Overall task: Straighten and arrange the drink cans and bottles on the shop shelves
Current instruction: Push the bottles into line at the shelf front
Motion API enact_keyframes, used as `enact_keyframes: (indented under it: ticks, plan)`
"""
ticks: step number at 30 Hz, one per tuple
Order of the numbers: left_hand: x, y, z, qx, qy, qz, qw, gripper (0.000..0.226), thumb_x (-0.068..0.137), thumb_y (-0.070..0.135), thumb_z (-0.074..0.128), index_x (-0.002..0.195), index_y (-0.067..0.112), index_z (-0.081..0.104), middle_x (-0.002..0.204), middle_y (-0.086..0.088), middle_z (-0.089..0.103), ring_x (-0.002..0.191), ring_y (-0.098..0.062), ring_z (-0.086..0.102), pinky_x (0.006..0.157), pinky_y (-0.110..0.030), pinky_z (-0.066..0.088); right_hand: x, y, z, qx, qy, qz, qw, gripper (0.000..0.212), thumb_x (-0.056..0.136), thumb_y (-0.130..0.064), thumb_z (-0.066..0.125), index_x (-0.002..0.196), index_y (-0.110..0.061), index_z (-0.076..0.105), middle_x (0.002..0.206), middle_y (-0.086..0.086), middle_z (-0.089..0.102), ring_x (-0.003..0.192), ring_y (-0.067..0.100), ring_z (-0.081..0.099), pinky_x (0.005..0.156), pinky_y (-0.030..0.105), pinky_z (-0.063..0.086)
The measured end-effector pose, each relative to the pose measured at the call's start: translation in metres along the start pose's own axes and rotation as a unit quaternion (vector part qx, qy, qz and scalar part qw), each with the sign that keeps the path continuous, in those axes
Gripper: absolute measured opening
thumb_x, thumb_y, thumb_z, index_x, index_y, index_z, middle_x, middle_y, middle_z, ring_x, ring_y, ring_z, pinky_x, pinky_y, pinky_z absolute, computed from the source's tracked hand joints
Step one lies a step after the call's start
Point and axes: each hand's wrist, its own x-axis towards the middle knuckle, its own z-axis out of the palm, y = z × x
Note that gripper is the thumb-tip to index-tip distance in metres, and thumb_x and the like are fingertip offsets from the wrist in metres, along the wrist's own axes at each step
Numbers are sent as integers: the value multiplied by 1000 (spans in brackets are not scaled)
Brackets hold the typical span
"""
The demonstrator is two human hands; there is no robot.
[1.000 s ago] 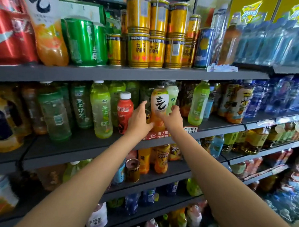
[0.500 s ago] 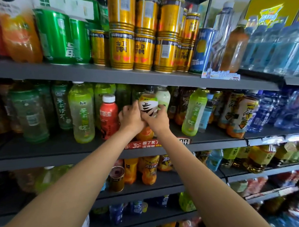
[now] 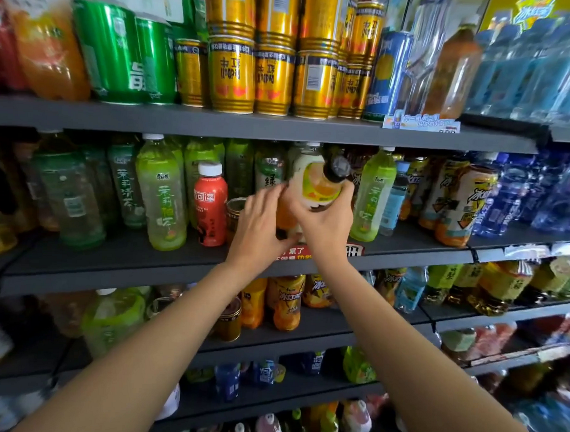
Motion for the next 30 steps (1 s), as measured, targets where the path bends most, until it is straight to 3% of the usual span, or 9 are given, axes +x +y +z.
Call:
enact_keyframes:
  ticks: [2, 6, 9, 13, 16, 20, 24, 27, 30]
  plan:
    - [-6, 3, -8, -27, 33, -16, 999, 78, 70, 27, 77, 134, 4, 38, 131, -11, 43, 123, -24, 37, 104, -33, 32, -5, -17, -2, 3, 3, -43, 999, 68, 66, -34, 81, 119, -15, 42, 106, -5, 56, 97, 6, 55, 80, 9, 44]
    - [-29, 7, -30, -54, 44, -6, 998, 75, 67, 36, 72, 124, -4, 45, 116, -20, 51, 112, -23, 41, 100, -35, 36, -38, -43, 4, -56, 6, -88, 995, 68, 63, -38, 81, 116, -18, 43, 100, -11, 46, 107, 13, 47, 79, 22, 39]
    - [-64, -4, -59, -77, 22, -26, 996, 85, 65, 44, 66, 131, -3, 40, 123, -18, 50, 117, -22, 40, 102, -36, 35, -75, -56, 20, -72, -10, -110, 991, 70, 63, -40, 81, 116, -12, 45, 105, -4, 49, 107, 16, 46, 82, 27, 43]
    - [-118, -48, -119, -107, 5, -87, 990, 83, 61, 38, 77, 130, 10, 41, 122, -8, 48, 116, -22, 47, 95, -38, 45, -139, -72, 72, -64, -57, -113, 990, 68, 63, -39, 82, 114, -11, 46, 102, -4, 47, 104, 16, 47, 78, 19, 38]
    - [-160, -89, -167, -93, 16, -148, 985, 71, 62, 51, 59, 121, 12, 51, 115, -6, 53, 110, -19, 50, 89, -31, 44, -194, -88, 125, -78, -113, -101, 985, 69, 64, -40, 82, 114, -12, 45, 104, -1, 47, 106, 17, 46, 80, 23, 40]
    - [-211, -158, -220, -88, 6, -230, 969, 47, 71, 48, 57, 112, 25, 58, 109, -3, 61, 104, -20, 58, 84, -43, 51, -260, -102, 195, -93, -190, -89, 973, 69, 67, -46, 78, 116, -10, 44, 108, 4, 49, 108, 19, 45, 80, 21, 36]
    - [-249, -216, -265, -61, -40, -328, 942, 51, 64, 37, 74, 109, 20, 57, 103, 6, 63, 94, -11, 60, 81, -36, 52, -297, -101, 251, -146, -306, -38, 940, 72, 72, -50, 73, 117, -6, 40, 113, 9, 50, 110, 24, 47, 83, 30, 42]
    - [-274, -248, -283, -73, -48, -389, 917, 60, 63, 9, 83, 115, 6, 52, 105, -5, 60, 100, -22, 58, 78, -24, 40, -308, -91, 292, -156, -422, -8, 893, 78, 75, -48, 71, 128, -2, 35, 118, 13, 54, 111, 29, 53, 85, 39, 48]
    - [-291, -279, -293, -57, -62, -425, 901, 59, 67, 10, 81, 118, 6, 53, 112, -11, 62, 109, -28, 55, 75, -21, 37, -318, -80, 332, -190, -509, 31, 839, 88, 76, -50, 70, 138, -5, 27, 112, 12, 60, 102, 29, 59, 78, 39, 53]
